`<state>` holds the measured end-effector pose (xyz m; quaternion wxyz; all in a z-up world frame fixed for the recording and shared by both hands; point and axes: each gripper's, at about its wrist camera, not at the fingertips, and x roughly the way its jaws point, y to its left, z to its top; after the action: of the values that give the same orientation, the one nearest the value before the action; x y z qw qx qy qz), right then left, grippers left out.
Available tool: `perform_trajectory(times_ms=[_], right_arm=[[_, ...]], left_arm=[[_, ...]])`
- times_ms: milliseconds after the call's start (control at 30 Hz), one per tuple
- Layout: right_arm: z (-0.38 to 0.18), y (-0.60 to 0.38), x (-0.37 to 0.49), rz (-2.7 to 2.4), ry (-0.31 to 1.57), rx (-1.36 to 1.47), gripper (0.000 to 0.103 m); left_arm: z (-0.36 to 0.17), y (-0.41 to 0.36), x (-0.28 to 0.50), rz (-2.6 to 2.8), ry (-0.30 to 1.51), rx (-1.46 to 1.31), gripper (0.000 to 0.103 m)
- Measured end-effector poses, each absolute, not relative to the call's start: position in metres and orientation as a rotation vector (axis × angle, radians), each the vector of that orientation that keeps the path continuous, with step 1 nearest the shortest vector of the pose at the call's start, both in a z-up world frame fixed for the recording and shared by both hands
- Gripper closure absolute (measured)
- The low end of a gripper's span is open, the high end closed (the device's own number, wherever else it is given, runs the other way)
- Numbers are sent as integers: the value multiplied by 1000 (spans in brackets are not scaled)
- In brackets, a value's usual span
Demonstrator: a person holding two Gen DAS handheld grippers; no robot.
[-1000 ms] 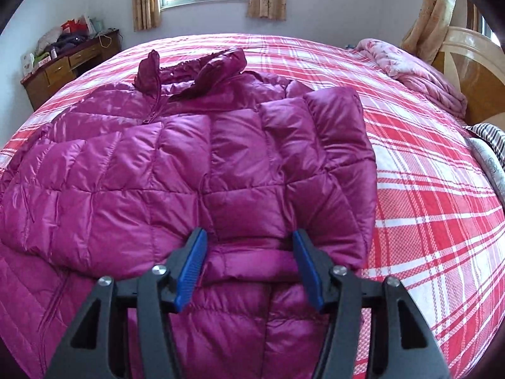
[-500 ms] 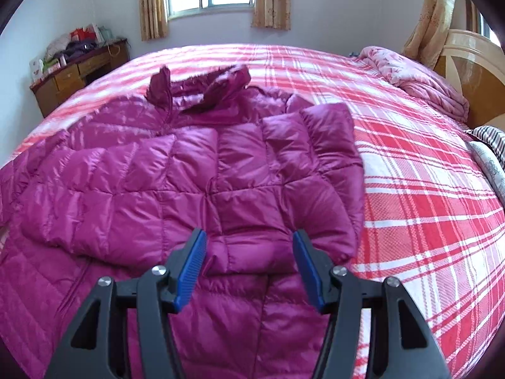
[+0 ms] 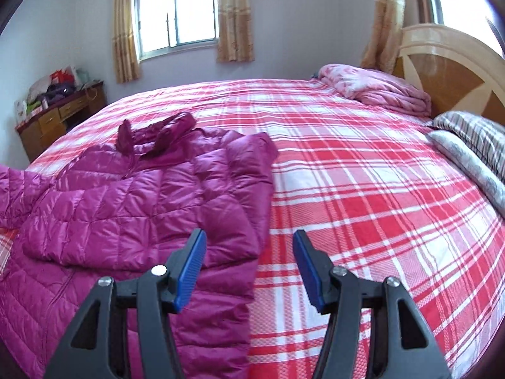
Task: Fold large clothes
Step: 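Grasp the other sleeve with the left tool and lift it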
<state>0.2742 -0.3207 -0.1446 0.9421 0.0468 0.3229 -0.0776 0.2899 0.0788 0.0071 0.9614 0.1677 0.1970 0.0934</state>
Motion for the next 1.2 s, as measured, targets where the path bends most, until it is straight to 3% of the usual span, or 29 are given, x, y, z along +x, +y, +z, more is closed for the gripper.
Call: perform_trajectory(times_ms=[533,1200], right_arm=[[-162,-340,268,-147,728,198,43],[-173,-338,274,-126,783,217,43]], left_arm=[[7,-96,325,-122,402,490,92],[-84,-219,353,-289,546,513,91]])
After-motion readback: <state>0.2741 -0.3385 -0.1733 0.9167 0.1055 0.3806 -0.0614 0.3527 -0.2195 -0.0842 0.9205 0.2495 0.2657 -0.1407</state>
